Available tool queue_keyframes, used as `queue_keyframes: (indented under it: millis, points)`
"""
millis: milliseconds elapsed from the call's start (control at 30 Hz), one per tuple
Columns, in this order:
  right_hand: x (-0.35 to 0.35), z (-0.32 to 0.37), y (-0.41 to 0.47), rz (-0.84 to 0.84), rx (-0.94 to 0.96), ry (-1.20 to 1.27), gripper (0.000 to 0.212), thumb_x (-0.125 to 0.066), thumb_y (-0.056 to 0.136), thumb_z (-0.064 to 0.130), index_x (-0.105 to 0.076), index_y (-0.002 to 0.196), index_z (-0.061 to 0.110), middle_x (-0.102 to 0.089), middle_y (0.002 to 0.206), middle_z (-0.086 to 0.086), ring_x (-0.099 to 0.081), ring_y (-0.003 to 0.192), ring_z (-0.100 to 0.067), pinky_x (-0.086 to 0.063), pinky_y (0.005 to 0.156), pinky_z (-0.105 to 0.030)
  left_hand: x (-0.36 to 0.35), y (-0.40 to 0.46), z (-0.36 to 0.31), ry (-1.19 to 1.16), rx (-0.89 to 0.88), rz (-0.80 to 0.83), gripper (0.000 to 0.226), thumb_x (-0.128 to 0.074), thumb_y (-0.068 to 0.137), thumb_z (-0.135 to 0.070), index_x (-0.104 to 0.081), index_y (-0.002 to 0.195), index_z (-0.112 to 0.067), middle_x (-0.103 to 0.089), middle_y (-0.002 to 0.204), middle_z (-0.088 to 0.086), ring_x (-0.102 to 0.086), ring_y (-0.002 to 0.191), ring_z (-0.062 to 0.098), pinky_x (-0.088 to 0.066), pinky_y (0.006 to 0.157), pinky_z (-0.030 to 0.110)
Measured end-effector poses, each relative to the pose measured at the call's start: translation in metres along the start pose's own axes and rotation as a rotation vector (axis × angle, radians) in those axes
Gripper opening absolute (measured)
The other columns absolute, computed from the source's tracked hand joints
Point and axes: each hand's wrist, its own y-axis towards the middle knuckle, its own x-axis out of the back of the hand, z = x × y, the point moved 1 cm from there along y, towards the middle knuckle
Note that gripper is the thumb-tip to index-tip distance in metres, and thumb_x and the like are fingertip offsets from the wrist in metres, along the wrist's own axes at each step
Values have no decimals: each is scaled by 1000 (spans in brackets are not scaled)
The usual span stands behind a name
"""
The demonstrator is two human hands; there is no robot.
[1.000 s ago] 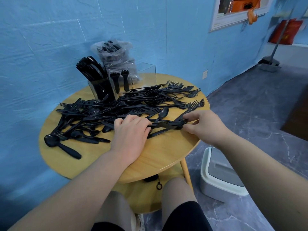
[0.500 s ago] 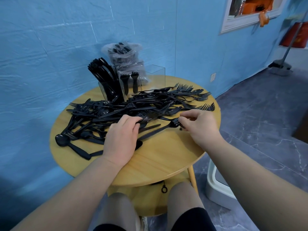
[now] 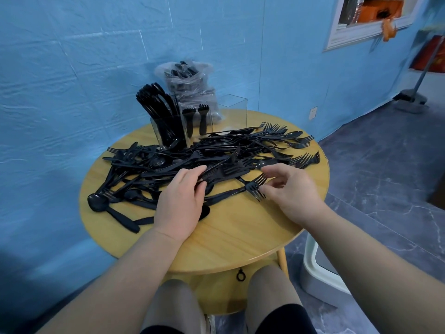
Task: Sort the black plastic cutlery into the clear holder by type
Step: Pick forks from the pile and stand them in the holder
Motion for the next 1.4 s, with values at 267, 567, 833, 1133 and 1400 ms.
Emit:
queue_keyframes:
  millis: [267, 567, 833, 1133, 1400]
  points:
    - [-1, 4, -6, 33, 29, -126, 43, -71, 81, 38, -61, 119, 22, -60, 97, 11, -56, 86, -3, -43, 70, -15, 1, 0, 0, 50, 22, -20, 38, -56, 95, -22, -54, 132, -21, -64, 118, -5, -64, 98, 17, -47, 77, 26]
    - [-9, 10, -8, 37, 118, -390, 27, -66, 86, 30, -63, 112, 23, -54, 96, 11, -50, 79, -1, -37, 64, -10, -1, 0, 5, -15, -36, -65, 37, -59, 91, -10, -58, 128, -19, -49, 130, 1, -55, 70, 10, -42, 63, 21]
    - [-1, 5, -3, -13, -28, -16, 13, -66, 86, 16, -63, 94, 26, -62, 86, 10, -57, 81, -4, -41, 66, -13, 1, 0, 6, -21, 81, -97, 17, -60, 91, -13, -67, 107, -12, -49, 130, -1, -54, 83, 9, -41, 71, 23]
    - [16, 6, -6, -147, -185, 288, 15, -61, 90, 10, -68, 100, 19, -64, 88, 1, -66, 74, -14, -57, 65, -21, -1, 4, 10, 57, 41, -163, 10, -62, 89, -20, -68, 97, -19, -68, 94, -4, -59, 97, 22, -48, 84, 41]
    - [8, 14, -3, -258, -41, 234, 14, -62, 87, 9, -67, 92, 21, -66, 79, -1, -67, 71, -17, -59, 69, -31, 2, -1, 9, -158, -39, -190, 21, -58, 92, -8, -70, 109, -12, -69, 95, -4, -60, 79, 5, -40, 75, 6]
